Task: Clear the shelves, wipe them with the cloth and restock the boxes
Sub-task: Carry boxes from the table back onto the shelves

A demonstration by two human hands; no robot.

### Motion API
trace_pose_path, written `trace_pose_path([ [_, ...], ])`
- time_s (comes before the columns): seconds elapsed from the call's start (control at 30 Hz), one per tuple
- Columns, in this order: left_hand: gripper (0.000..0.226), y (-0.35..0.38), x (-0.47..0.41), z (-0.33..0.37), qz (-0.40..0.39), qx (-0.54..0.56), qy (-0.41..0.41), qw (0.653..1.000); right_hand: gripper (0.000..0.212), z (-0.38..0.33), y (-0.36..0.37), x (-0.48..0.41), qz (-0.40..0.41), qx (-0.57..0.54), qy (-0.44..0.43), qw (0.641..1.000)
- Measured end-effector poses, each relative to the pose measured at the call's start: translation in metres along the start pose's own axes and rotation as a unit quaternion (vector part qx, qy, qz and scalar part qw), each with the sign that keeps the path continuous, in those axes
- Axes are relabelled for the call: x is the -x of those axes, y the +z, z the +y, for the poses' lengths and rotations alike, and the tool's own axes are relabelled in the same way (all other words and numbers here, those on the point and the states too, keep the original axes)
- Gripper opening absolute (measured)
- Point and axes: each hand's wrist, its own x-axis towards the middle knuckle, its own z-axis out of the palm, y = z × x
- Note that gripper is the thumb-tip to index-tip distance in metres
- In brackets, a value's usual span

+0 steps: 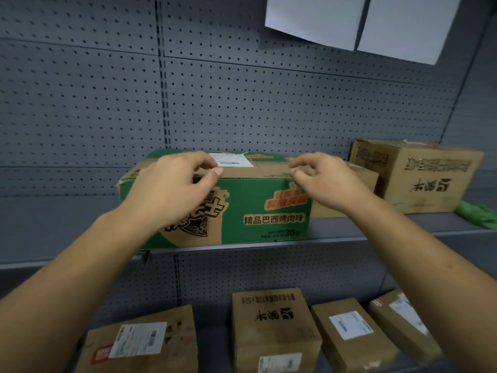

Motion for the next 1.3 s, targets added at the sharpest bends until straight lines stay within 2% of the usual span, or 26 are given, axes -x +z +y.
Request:
trace_pose_path([
  [0.27, 0.033, 0.046, -0.01, 0.052, -0.029, 0.04, 0.064, 0.997, 0.026, 0.068, -0.038, 0.046, 0.041, 0.037, 0.068, 0.996],
  [0.6, 0.033, 0.12, -0.016, 0.201, -0.104, 0.129, 0.143, 0.976, 0.028, 0.201, -0.14, 0.148, 0.083, 0.072, 0.198, 0.974],
  [0.77, 0.037, 0.167, -0.004, 0.282, -0.163, 0.169, 0.178, 0.956, 0.027, 0.269, -0.19, 0.218, 0.11, 0.101, 0.269, 0.952],
  [1.1, 0.036, 0.26, 0.036, 0.436, -0.267, 0.197, 0.243, 0.912, 0.025, 0.361, -0.267, 0.374, 0.108, 0.121, 0.404, 0.9],
  [1.3, 0.039, 0.309, 0.064, 0.535, -0.319, 0.22, 0.287, 0.876, 0.03, 0.393, -0.302, 0.459, 0.122, 0.143, 0.501, 0.845],
])
